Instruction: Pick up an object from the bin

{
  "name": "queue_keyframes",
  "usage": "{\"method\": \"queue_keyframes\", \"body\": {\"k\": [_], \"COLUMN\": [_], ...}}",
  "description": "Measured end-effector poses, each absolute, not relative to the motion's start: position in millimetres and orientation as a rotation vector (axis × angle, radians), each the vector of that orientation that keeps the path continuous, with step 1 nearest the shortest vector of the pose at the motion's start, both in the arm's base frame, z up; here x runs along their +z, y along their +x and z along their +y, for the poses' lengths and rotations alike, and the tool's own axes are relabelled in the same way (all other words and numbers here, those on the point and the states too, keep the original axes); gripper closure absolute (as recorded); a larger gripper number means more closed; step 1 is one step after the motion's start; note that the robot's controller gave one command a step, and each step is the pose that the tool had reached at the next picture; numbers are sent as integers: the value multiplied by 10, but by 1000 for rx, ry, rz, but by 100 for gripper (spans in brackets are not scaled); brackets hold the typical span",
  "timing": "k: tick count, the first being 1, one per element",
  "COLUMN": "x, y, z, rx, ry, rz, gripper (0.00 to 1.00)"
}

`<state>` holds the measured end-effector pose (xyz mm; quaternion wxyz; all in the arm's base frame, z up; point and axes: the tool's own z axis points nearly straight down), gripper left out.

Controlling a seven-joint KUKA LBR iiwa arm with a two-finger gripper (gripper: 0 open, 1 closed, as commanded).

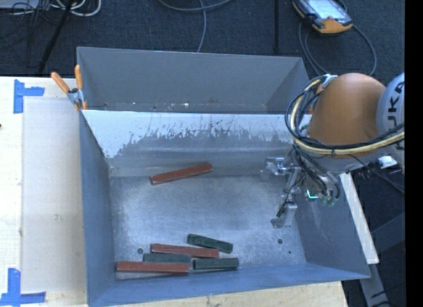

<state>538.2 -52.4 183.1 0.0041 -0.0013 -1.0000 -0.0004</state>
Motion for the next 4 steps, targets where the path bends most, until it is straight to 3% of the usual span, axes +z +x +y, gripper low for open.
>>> {"method": "queue_keyframes", "body": {"k": [1,2,3,4], "x": [1867,1867,1867,1867], "y": [5399,5399,5399,5399], "z": [-519,-520,-520,-520], "rx": [0,0,0,0], "ry": [2,4,4,4], "rz": [-3141,-3141,-3141,-3141], "gripper": [100,0,100,0]}}
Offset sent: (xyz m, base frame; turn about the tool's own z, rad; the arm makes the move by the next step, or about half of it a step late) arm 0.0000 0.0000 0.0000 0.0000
